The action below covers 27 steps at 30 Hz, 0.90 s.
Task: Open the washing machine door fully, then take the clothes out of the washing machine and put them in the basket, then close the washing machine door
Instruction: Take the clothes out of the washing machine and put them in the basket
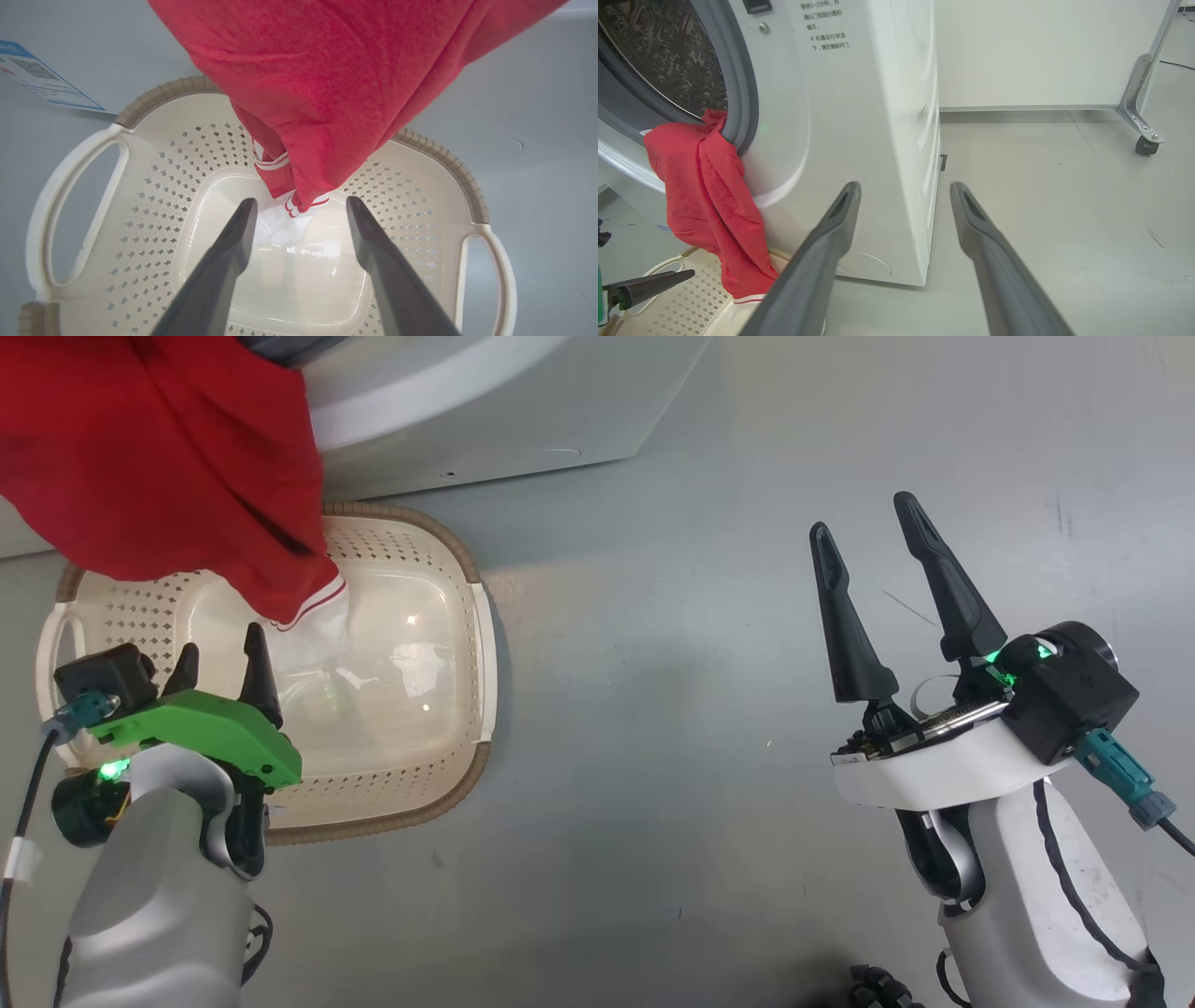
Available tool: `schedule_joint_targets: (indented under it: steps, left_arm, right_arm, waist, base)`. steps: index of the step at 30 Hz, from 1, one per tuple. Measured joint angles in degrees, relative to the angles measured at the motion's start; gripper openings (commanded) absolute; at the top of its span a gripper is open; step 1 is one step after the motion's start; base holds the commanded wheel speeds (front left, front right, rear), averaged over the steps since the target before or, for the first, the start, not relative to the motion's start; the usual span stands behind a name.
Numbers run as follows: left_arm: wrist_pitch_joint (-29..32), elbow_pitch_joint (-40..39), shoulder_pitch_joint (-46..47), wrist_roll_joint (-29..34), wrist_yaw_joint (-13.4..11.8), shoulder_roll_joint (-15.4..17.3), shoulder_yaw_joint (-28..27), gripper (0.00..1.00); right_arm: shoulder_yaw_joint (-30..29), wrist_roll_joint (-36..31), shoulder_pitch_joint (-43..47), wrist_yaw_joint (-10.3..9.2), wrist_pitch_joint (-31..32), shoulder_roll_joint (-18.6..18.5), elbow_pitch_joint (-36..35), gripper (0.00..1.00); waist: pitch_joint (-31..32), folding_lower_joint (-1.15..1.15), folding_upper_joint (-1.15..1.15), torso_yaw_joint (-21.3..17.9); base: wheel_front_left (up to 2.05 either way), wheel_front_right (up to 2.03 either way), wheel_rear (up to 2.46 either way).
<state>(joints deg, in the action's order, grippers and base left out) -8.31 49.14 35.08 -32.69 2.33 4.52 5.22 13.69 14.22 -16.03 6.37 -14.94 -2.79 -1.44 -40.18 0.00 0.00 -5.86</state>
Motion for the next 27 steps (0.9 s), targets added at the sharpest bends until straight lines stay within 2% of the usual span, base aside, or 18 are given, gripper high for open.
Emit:
schedule_joint_targets:
  steps: [7,16,24,27]
  left_arm:
    - [-3.16,2.44,0.15,0.55,0.71,-0.01,0.38,1.00]
    - [-5.91,1.93,0.10,2.71,1.76,-0.58,1.57,1.00]
    - [-6.14,-2.66,-0.71,4.11,2.24,-1.56,1.93,1.00]
    - [-6.13,-7.30,-2.16,5.52,2.25,-1.66,1.25,1.00]
  right_arm:
    - [0.18,0.77,0.00,-0.02,0.00,-0.01,1.02,1.00]
    - [-0.57,0.18,0.04,-0.02,0.00,-0.02,2.97,1.00]
    - [-1.56,-0.75,0.51,-0.02,0.00,-0.03,5.32,1.00]
    - [-1.59,-0.78,1.44,-0.01,0.00,-0.03,6.23,1.00]
  waist:
    - [1.63,0.00,0.00,0.16]
    - [4.12,0.00,0.00,1.18]
    - [7.19,0.00,0.00,2.75]
    - [8.52,0.00,0.00,3.44]
  base:
    - [0.00,0.00,0.00]
    - [0.00,0.00,0.00]
    - [0.00,0.00,0.00]
    - [0.00,0.00,0.00]
